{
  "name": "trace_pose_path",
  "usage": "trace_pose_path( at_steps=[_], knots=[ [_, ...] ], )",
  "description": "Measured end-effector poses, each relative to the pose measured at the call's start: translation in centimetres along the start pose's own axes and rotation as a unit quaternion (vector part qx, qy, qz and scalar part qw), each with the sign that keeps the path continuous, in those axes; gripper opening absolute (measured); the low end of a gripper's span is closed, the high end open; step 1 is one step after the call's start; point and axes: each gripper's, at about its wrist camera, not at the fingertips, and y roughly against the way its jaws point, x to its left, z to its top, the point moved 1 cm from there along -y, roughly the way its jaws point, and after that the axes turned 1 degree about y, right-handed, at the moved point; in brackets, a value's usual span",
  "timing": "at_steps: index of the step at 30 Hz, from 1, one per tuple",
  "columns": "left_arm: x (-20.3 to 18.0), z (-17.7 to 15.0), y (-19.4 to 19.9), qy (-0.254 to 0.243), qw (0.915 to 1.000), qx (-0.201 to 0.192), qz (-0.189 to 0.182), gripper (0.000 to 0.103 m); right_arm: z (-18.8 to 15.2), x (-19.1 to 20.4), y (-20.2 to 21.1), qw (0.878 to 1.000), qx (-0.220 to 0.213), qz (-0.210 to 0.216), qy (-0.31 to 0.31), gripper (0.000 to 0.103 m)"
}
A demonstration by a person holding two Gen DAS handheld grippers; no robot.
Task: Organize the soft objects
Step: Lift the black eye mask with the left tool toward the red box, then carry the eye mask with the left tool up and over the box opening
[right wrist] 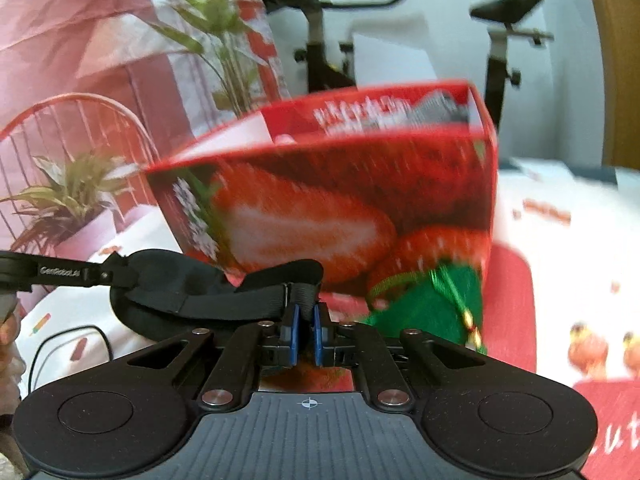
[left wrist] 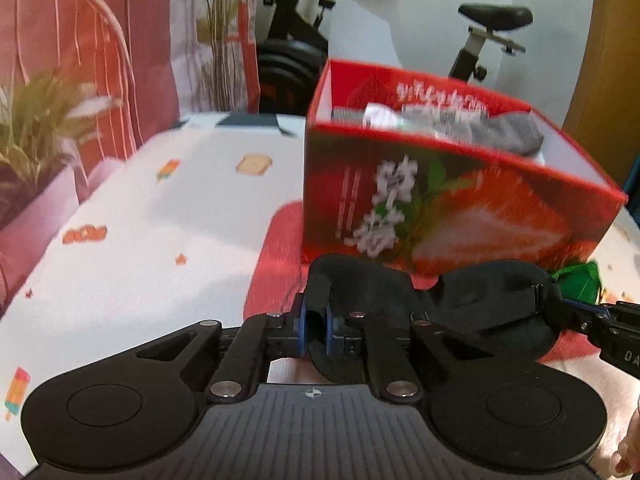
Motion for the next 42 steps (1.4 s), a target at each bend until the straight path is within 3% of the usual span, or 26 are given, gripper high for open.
trace_pose_path(
  at_steps=[9,23,29,42],
  knots=[
    [-0.7,2.2,3.6,-0.033,0.9971,-0.069,0.0,0.01,2.5,1.5,1.8,0.998,-0.043,-0.003,0.04,0.007],
    [0.2,6.7,8.4,-0.007,0.9849,-0.173,-0.006,0.005,8.1,2.3,4.1,0.991,-0.117,0.003,0.07,0.005],
    [0.3,6.6,7.1,0.008,0.9877,-0.156,-0.014,0.005,8.7,1.2,3.1,0.993,-0.101,0.002,0.059,0.004],
    [-1.1,6.7,6.7,-0.016,0.9881,-0.145,-0.048,0.005,4.7,2.4,-0.6,0.998,-0.013,0.048,0.035,0.006]
  ],
)
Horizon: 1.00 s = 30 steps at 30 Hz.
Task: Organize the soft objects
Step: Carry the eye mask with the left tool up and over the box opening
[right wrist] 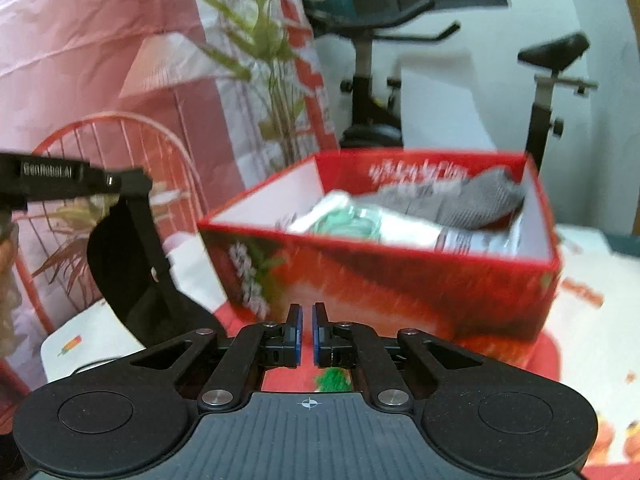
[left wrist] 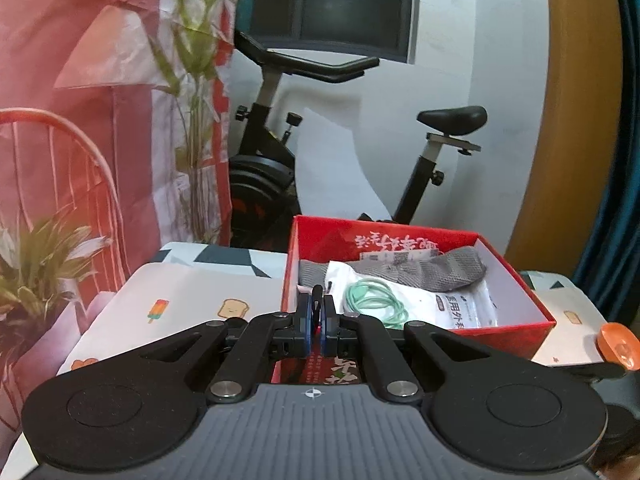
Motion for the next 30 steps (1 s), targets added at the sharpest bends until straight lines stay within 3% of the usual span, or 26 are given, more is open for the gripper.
trace_pose_path(
  at_steps=[8,15,21,23,30],
  knots=[
    [4.1,-2.2,-0.9,0.059,0.9977,0.032,0.008,0.005,-1.7,2.3,-4.4,0.997,0.073,0.033,0.003,0.016],
    [9.5,-5.0,-1.2,0.115,0.9916,0.054,0.025,0.005,-1.4,5.4,-10.3,0.99,0.127,0.061,0.002,0.018],
    [13.4,-7.9,-1.9,0.154,0.9843,0.08,0.034,0.005,-0.7,6.7,-13.6,0.984,0.151,0.076,-0.058,0.044],
    [14.2,-8.6,-2.0,0.165,0.982,0.086,0.034,0.005,-0.7,7.0,-14.6,0.982,0.163,0.07,-0.067,0.049],
    [15.9,-11.0,-2.4,0.194,0.9745,0.107,0.038,0.005,-0.5,8.0,-15.3,0.986,0.163,0.022,-0.029,0.048]
  ],
)
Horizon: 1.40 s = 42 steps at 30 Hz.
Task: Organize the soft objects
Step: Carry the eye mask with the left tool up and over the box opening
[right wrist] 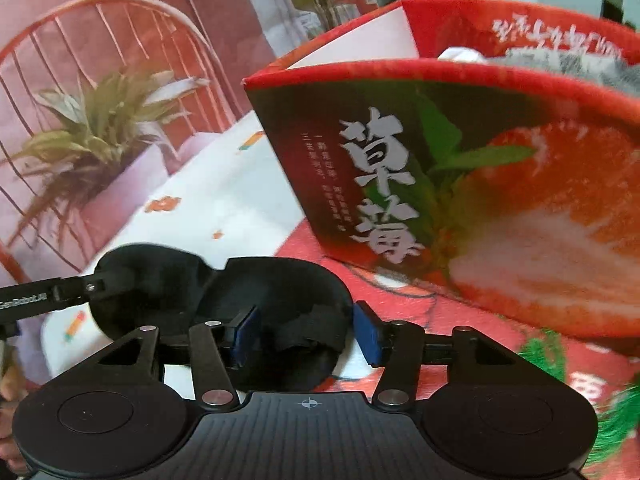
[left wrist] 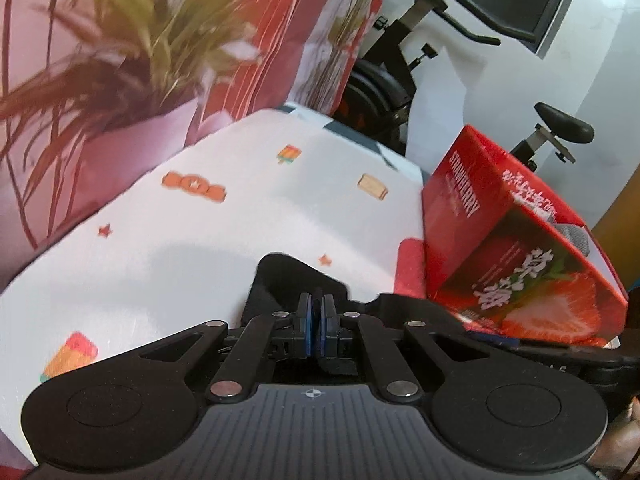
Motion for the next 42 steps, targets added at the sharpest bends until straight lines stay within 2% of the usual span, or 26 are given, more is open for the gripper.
trace_pose_path(
  at_steps=[3,9,18,19,22,24,27,31,35,42],
  knots=[
    [0.4,-0.4,-0.4,0.004,0.9999,0.01,0.0,0.005,-0.3,-0.3,0.3,0.999,-0.006,-0.031,0.005,0.048],
    [0.6,-1.1,-1.2,0.006,0.9996,0.025,0.005,0.005,-0.9,-1.8,1.3,0.999,-0.016,-0.038,-0.032,0.048],
    [-0.1,-1.6,-2.1,-0.006,0.9991,0.041,0.008,0.005,-0.7,-2.5,0.6,0.998,-0.025,0.002,-0.051,0.053],
    [-0.2,-1.6,-2.2,-0.007,0.9991,0.041,0.009,0.005,-0.6,-2.6,0.5,0.998,-0.028,0.007,-0.054,0.05],
    [-0.1,-1.6,-2.3,-0.004,0.9992,0.04,0.007,0.005,-0.4,-2.9,0.4,0.998,-0.017,-0.003,-0.061,0.013],
    [-0.2,-1.6,-2.1,-0.002,0.9993,0.037,0.004,0.005,-0.5,-3.0,1.0,0.998,-0.025,-0.012,-0.061,0.012],
    [-0.4,-1.5,-1.7,-0.005,0.9994,0.034,0.008,0.005,-0.5,-2.7,2.4,0.997,-0.052,-0.004,-0.049,0.009],
    [-1.0,-1.1,-0.7,-0.015,0.9996,0.023,0.012,0.005,-0.5,-1.4,4.8,0.996,-0.093,0.002,-0.002,0.007],
    [-2.0,-0.4,0.7,-0.026,0.9996,0.003,0.015,0.004,0.2,-0.4,7.5,0.99,-0.137,0.008,0.04,0.007],
    [-4.1,1.2,2.8,-0.044,0.9983,-0.035,0.013,0.004,2.6,0.1,11.0,0.98,-0.184,0.013,0.074,0.007]
  ],
)
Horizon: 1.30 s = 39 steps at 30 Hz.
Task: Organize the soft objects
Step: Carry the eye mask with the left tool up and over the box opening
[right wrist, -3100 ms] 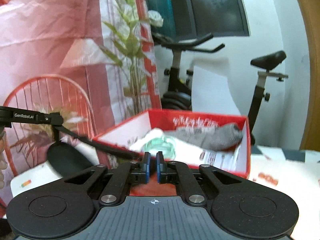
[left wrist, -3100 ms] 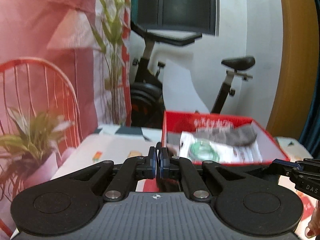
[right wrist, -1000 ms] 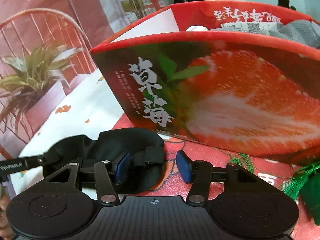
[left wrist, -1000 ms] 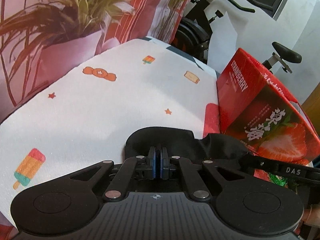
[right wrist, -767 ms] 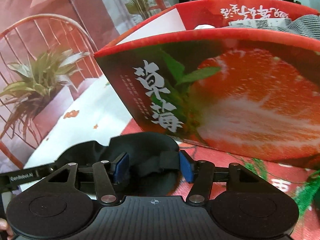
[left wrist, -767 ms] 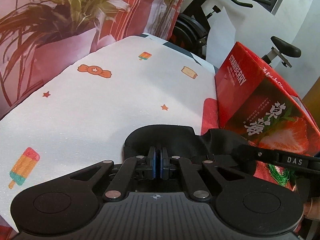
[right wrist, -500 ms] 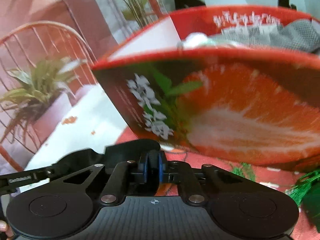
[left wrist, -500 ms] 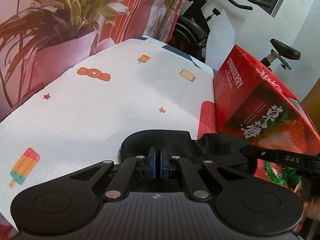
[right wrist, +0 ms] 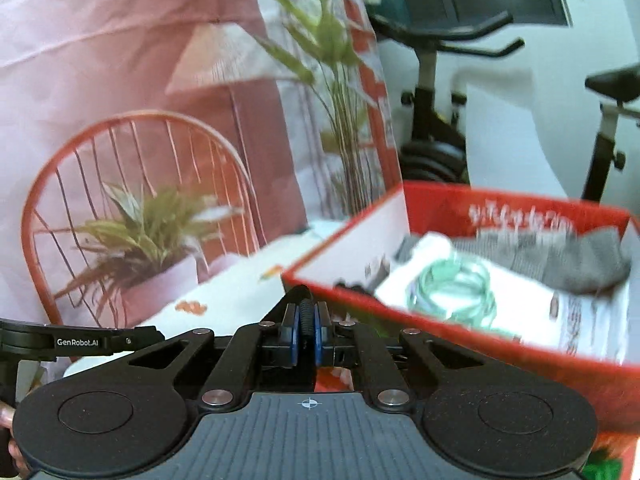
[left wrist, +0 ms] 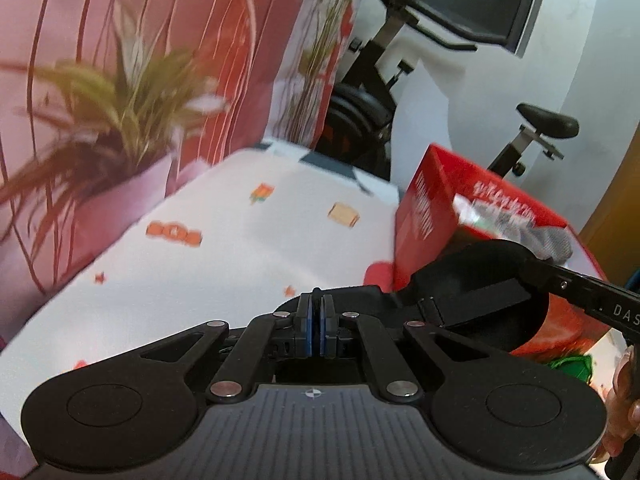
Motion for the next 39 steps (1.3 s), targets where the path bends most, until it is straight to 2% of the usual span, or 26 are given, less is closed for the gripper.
trace_pose_path(
  at_steps=[7,12,18,22,27,30,35,39],
  knots=[
    [-2.8,2.9,2.0,-0.034,0.9978,-0.055,-0.013,0.004,3.8,-1.4,2.2,0.999,-0.051,-0.003,0.002,0.007],
    [-5.3,5.4,2.6,-0.062,0.9936,-0.089,-0.031,0.004,6.1,-3.2,3.2,0.997,-0.08,-0.022,0.004,0.007],
    [-9.7,8.3,1.7,-0.108,0.9847,-0.123,-0.059,0.004,7.6,-6.4,4.3,0.993,-0.102,-0.062,0.004,0.007],
    [-12.7,9.7,-0.3,-0.132,0.9797,-0.131,-0.074,0.004,7.4,-9.2,4.6,0.99,-0.103,-0.093,-0.008,0.007],
    [-16.8,10.0,-3.8,-0.166,0.9751,-0.116,-0.091,0.004,5.8,-12.7,4.5,0.987,-0.084,-0.131,-0.029,0.007],
    [-18.7,9.5,-6.2,-0.188,0.9734,-0.088,-0.098,0.004,4.1,-14.4,4.3,0.985,-0.065,-0.153,-0.041,0.007],
    [-19.7,7.8,-9.7,-0.196,0.9746,-0.022,-0.105,0.004,1.4,-16.3,3.3,0.983,-0.027,-0.165,-0.069,0.007],
    [-19.6,6.9,-11.4,-0.206,0.9737,0.007,-0.096,0.004,0.0,-16.7,2.6,0.983,-0.005,-0.166,-0.079,0.007]
  ],
)
